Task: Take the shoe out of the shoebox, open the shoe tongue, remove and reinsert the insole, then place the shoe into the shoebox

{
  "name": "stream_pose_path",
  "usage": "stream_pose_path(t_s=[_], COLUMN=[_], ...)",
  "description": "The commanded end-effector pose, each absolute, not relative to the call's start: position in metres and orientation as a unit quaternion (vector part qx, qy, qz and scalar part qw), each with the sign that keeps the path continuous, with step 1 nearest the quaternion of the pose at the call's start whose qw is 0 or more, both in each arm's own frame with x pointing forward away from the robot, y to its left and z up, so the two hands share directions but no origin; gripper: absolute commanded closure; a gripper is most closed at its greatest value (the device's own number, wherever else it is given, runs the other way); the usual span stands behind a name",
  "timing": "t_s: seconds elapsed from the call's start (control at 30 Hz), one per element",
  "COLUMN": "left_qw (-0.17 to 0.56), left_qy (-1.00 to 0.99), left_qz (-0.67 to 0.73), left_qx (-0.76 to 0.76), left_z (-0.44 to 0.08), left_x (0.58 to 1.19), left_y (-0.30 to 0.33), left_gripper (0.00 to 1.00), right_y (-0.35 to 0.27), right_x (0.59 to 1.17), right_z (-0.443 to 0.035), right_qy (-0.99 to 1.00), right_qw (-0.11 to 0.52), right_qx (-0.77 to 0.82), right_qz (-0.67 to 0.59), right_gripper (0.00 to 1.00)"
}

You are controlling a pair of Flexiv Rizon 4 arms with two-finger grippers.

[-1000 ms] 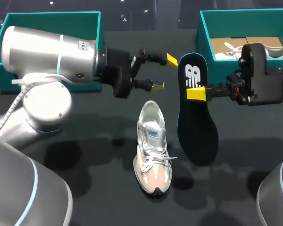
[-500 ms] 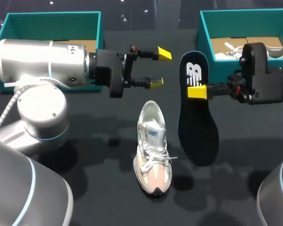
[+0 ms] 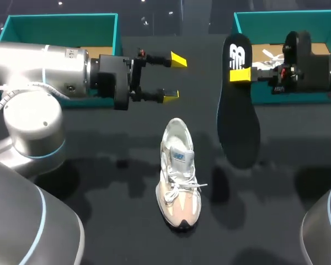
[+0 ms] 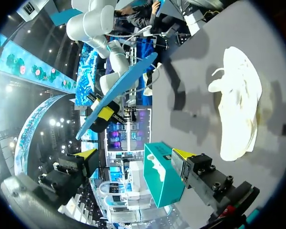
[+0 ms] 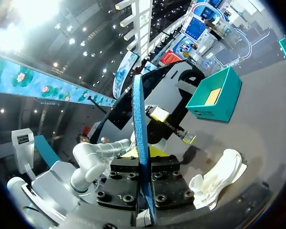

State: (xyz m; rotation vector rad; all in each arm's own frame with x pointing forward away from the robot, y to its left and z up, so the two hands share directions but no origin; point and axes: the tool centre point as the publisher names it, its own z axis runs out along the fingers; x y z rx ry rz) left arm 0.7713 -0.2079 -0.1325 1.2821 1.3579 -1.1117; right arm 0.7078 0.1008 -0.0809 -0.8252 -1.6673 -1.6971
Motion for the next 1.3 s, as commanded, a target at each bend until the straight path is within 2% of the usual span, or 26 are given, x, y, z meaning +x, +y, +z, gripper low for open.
stream_pose_path(t_s=[0.03, 0.2, 0.5, 0.83, 1.27, 1.3], left_qw=[0.463, 0.463, 0.446, 0.441, 0.464, 0.464], left_qy=[0.552, 0.552, 0.53, 0.525, 0.539, 0.54], left_qz=[-0.453, -0.453, -0.495, -0.502, -0.485, -0.485], left_qx=[0.525, 0.525, 0.525, 0.527, 0.508, 0.508], left_z=[-0.131, -0.131, -0.137, -0.137, -0.146, -0.147], left_x=[0.772, 0.772, 0.767, 0.768, 0.78, 0.782], left_y=[-0.204, -0.204, -0.223, -0.224, -0.239, -0.241], left_gripper=[0.0, 0.0, 0.0, 0.0, 0.0, 0.05], right_y=[0.106, 0.106, 0.123, 0.123, 0.135, 0.136], right_x=[0.734, 0.734, 0.778, 0.778, 0.809, 0.811], right_z=[-0.097, -0.097, -0.113, -0.113, -0.131, -0.132], right_qy=[-0.632, -0.632, -0.556, -0.556, -0.49, -0.49], right_qw=[0.335, 0.335, 0.445, 0.445, 0.506, 0.508], right_qx=[-0.284, -0.284, -0.382, -0.382, -0.473, -0.475], right_qz=[-0.639, -0.639, -0.588, -0.588, -0.529, -0.525], right_gripper=[1.0, 1.0, 1.0, 1.0, 1.0, 1.0])
